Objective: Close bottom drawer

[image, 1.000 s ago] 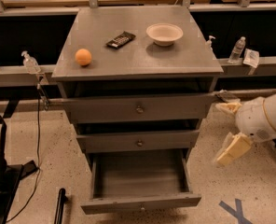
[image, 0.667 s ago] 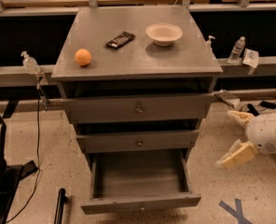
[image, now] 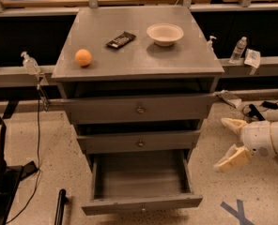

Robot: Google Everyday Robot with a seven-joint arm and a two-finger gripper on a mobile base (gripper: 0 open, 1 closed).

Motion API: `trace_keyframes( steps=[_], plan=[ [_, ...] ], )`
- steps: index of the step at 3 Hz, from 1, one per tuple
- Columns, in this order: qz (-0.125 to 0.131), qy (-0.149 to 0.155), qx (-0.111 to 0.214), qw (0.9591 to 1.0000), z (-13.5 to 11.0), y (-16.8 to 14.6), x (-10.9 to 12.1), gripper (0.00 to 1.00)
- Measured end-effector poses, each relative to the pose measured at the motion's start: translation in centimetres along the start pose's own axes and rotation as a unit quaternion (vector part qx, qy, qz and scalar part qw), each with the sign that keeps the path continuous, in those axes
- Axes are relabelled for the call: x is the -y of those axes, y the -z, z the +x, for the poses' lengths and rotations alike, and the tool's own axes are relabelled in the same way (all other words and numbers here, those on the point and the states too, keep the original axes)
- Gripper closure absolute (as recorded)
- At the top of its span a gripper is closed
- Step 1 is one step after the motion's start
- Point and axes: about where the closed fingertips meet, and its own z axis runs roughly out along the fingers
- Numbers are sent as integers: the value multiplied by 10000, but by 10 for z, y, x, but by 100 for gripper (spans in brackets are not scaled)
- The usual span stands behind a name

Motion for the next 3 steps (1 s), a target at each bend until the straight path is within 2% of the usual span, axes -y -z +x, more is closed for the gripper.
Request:
trace_keyframes(
  steps=[1,2,3],
  plan=[
    [-459,-166,661,9966,40,-45,-4,0],
    [-996,-257,1005,9896,95,-89,-8,0],
    [-981,-271,989,9899,91,-89,-9,0]
  ],
)
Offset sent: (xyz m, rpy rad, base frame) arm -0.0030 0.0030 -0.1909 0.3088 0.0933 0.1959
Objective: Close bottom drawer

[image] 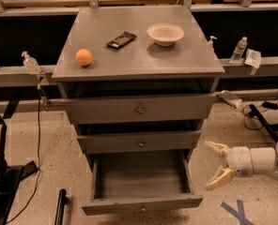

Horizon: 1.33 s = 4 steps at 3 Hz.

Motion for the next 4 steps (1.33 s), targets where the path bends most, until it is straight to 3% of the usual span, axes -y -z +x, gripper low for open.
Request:
trace_keyframes(
  steps=[1,3,4],
  plan=[
    [-165,347,-134,9992,17,-28,-4,0],
    [-636,1165,-87,9911,89,-81,-8,0],
    [-874,1211,59,9888,140,-118,-10,0]
  ],
)
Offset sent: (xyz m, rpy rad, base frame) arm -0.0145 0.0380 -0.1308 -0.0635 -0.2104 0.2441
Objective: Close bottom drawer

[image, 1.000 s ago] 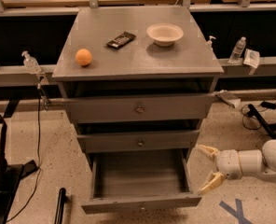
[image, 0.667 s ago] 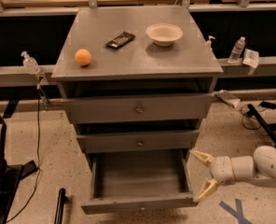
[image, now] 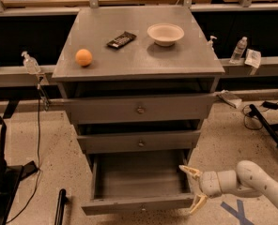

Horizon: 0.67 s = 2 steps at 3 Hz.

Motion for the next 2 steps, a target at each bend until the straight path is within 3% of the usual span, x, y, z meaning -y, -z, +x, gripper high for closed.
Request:
trace_keyframes(
  steps=[1,2],
  plan=[
    [-1,0,0,10000,0,0,0,0],
    [11,130,-252,9996,12,-9,-2,0]
  ],
)
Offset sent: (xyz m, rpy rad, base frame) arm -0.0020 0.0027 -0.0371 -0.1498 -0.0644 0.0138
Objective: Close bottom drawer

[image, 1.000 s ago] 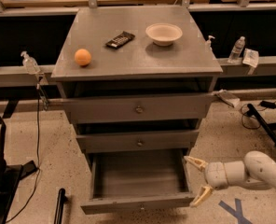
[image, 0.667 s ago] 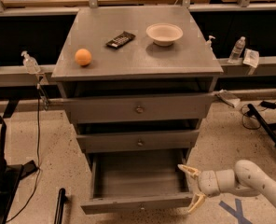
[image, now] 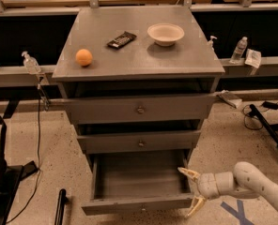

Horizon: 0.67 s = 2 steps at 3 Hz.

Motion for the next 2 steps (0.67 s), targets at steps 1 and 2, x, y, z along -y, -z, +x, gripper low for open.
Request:
trace_keyframes(
  steps=[1,2],
  plan=[
    [183,208,-609,9978,46,-10,-8,22],
    [312,255,-857,9955,74,-14,-9,44]
  ],
)
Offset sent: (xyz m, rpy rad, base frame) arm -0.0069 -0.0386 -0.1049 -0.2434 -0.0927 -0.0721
